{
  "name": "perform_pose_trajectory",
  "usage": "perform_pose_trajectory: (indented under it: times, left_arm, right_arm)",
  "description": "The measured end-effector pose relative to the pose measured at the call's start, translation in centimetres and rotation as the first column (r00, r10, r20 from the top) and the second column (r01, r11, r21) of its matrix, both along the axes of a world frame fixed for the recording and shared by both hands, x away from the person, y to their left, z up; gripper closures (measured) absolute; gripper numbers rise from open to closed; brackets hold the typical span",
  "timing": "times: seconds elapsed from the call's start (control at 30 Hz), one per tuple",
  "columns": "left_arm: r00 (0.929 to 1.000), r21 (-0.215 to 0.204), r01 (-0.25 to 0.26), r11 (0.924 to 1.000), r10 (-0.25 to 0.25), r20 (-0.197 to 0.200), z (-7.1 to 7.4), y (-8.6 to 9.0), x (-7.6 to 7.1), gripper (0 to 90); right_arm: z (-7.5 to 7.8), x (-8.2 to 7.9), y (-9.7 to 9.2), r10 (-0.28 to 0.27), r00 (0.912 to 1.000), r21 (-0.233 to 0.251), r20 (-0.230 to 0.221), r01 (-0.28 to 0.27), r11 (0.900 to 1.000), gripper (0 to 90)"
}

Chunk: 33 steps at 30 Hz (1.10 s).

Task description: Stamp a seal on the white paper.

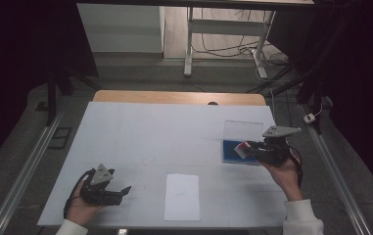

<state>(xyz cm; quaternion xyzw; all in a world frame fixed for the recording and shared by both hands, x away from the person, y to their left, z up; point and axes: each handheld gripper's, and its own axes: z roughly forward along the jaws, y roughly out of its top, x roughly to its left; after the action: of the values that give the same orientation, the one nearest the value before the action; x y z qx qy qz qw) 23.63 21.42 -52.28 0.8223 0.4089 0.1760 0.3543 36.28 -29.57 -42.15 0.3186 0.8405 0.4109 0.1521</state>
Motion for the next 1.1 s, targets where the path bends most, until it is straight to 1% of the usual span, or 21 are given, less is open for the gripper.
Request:
perform_pose_trajectory:
  times: [0.03,0.1,0.2,0.33,0.5,0.6,0.73,0.8,0.97,1.0,1.1]
  left_arm:
    - [1.0,0.0,-0.001,1.0,0.001,0.0,0.0,0.0,0.0,14.4]
    - [1.0,0.004,-0.001,1.0,0.001,-0.001,0.0,-0.1,0.0,14.4]
    - [1.0,0.001,0.001,1.0,-0.001,0.0,0.0,-0.2,-0.1,14.4]
    - [1.0,-0.001,0.001,1.0,-0.001,0.0,0.0,-0.2,-0.1,14.4]
    - [1.0,0.005,0.002,1.0,-0.002,0.0,0.0,-0.3,-0.1,14.4]
    - [1.0,0.005,0.003,1.0,-0.003,0.0,0.0,-0.3,-0.1,14.4]
    - [1.0,0.003,0.003,1.0,-0.003,0.001,0.0,-0.3,-0.1,14.4]
    - [1.0,0.001,0.003,1.0,-0.003,0.001,0.1,-0.3,-0.1,14.4]
    - [1.0,0.001,0.002,1.0,-0.002,0.001,0.0,-0.3,-0.1,14.4]
    - [1.0,0.001,0.003,1.0,-0.003,0.001,0.0,-0.3,-0.1,14.4]
    - [1.0,0.002,0.002,1.0,-0.002,0.001,0.0,-0.3,-0.2,14.4]
  right_arm:
    - [0.0,-0.1,0.0,0.001,1.0,-0.005,-0.001,-0.001,1.0,70.0]
    - [-0.1,-0.2,0.2,0.007,1.0,0.004,-0.004,-0.007,1.0,70.0]
    - [-0.1,-0.4,0.6,0.017,0.9998,-0.006,-0.005,-0.017,0.9998,70.0]
    - [0.1,-0.8,1.1,0.042,0.9991,0.002,-0.004,-0.042,0.9991,70.0]
    - [0.4,-1.1,1.4,0.075,0.9972,0.041,-0.005,-0.075,0.9964,70.0]
    - [0.5,-1.2,1.8,0.092,0.9957,0.046,-0.006,-0.092,0.9947,70.0]
    - [0.5,-1.5,2.6,0.118,0.9929,0.04,-0.008,-0.118,0.9922,70.0]
    - [0.6,-1.7,3.1,0.132,0.9912,0.028,-0.007,-0.132,0.9909,70.0]
    - [0.6,-1.9,4.0,0.163,0.9865,0.026,-0.01,-0.163,0.9863,69.9]
    - [0.5,-1.9,4.1,0.169,0.9855,0.033,-0.01,-0.169,0.9851,69.9]
    - [0.3,-1.9,4.5,0.178,0.9839,0.023,-0.017,-0.178,0.9838,69.9]
